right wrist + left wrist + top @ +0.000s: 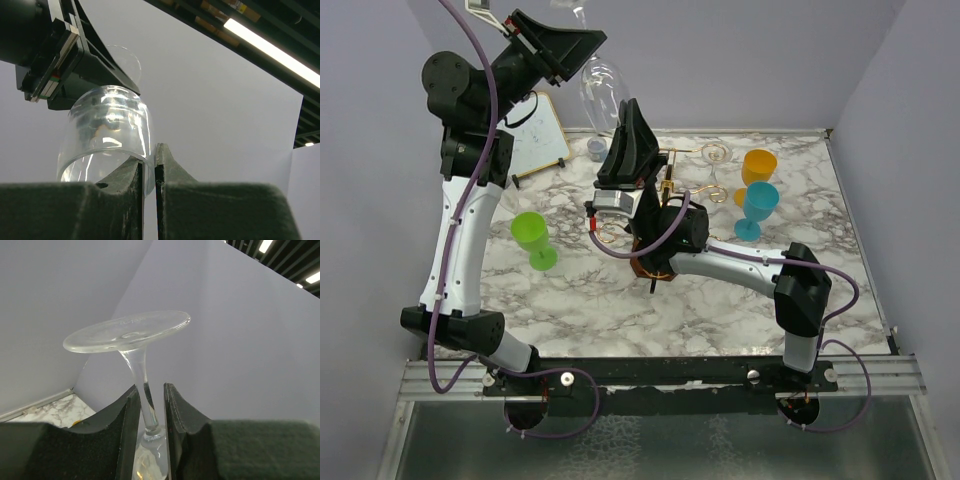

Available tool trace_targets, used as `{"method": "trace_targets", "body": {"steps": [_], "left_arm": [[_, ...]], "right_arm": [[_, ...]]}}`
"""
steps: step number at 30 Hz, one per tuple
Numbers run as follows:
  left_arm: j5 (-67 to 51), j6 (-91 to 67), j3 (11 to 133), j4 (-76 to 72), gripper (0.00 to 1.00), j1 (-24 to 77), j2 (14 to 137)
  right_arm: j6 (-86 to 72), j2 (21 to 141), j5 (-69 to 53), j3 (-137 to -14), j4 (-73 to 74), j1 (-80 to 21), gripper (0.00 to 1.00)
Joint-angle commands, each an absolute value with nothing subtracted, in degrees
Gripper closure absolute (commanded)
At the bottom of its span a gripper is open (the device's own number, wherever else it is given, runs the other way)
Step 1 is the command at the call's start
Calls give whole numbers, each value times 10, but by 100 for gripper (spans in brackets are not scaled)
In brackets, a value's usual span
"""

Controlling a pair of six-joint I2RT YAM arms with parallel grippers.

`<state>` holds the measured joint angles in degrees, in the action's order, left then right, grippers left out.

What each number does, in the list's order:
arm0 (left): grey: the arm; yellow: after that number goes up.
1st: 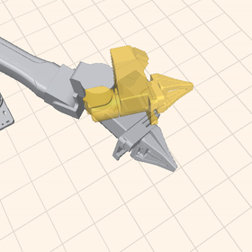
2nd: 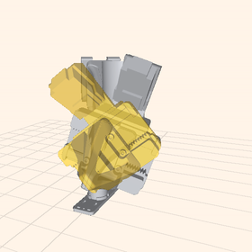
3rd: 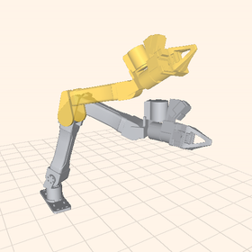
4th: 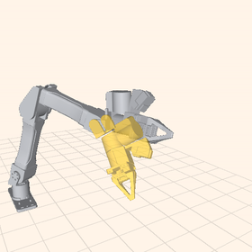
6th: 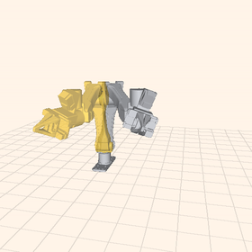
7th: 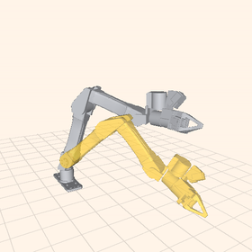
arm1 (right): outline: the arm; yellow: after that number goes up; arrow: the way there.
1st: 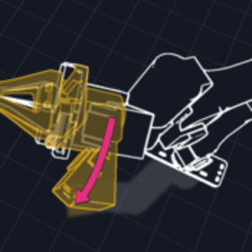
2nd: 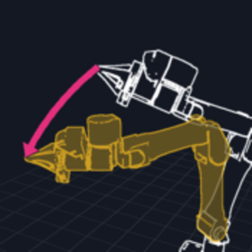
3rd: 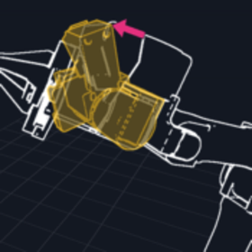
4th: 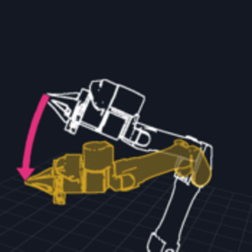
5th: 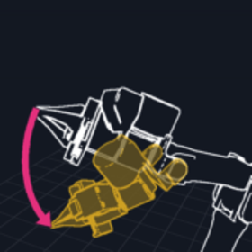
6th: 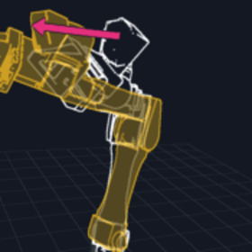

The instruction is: Place the wine glass upside down on the wine glass rack

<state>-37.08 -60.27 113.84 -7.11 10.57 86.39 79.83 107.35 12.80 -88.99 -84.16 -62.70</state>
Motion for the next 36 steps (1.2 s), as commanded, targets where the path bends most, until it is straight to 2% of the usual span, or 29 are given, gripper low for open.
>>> {"method": "trace_targets", "body": {"steps": [1,5,11,13,19,26,29,36], "left_arm": [[-386,-643,1117,-131,74,103,846],[-404,-680,1090,-158,74,103,841],[-409,-676,1078,-154,63,103,831],[-410,-670,1078,-153,63,103,828],[-424,-689,1068,-189,77,103,830],[-446,-707,1068,-221,72,103,841],[-445,-712,1069,-226,64,102,843],[-451,-726,1076,-235,66,103,855]], "right_arm": [[809,1060,153,-901,-950,-623,99],[814,1062,151,-905,-945,-623,99],[810,1062,157,-905,-950,-619,99],[809,1062,158,-905,-949,-619,99],[804,1064,155,-900,-942,-618,99],[782,1058,147,-891,-932,-618,99],[781,1058,143,-888,-929,-618,99],[773,1057,140,-882,-930,-618,99]]}}
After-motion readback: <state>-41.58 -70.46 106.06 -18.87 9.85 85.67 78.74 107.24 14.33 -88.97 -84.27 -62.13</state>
